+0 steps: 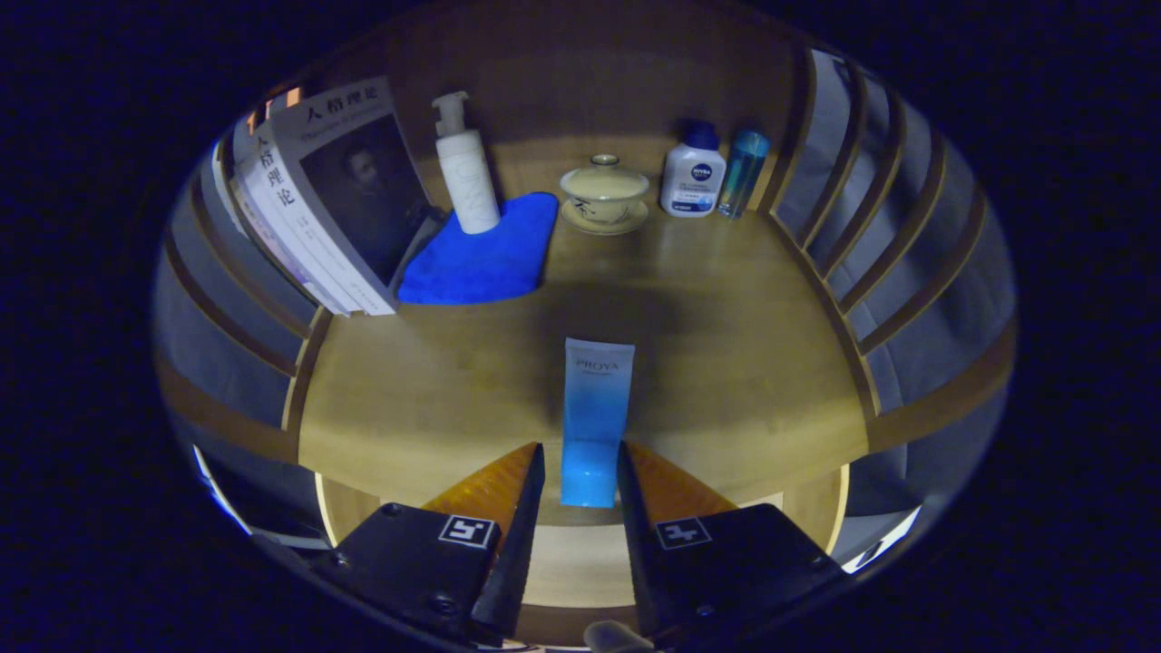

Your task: Pull open the drawer, take out the items inside it, and place them on the countertop above the cabinet.

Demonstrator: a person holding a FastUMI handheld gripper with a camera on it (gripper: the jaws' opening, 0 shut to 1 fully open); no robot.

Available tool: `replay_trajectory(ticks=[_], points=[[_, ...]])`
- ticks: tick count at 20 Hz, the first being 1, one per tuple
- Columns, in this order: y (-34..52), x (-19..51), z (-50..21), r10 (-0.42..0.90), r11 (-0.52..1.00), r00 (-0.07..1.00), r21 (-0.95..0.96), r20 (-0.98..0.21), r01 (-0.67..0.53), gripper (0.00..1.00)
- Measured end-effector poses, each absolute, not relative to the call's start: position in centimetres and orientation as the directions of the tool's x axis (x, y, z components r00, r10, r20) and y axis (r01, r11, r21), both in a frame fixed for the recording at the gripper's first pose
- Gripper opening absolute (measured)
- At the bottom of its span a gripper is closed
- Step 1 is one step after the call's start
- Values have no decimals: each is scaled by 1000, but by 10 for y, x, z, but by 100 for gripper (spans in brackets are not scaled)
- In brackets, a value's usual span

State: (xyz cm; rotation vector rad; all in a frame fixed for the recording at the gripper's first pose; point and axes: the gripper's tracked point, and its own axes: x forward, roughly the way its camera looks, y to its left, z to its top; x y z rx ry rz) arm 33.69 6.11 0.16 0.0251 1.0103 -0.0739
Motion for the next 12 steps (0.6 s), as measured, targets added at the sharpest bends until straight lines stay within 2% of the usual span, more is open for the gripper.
replay_trajectory(ticks=[7, 12], points=[[71, 303, 9, -30, 999, 556, -12, -831, 37, 51], [81, 272, 29, -4, 1000, 626, -4, -780, 1, 51]])
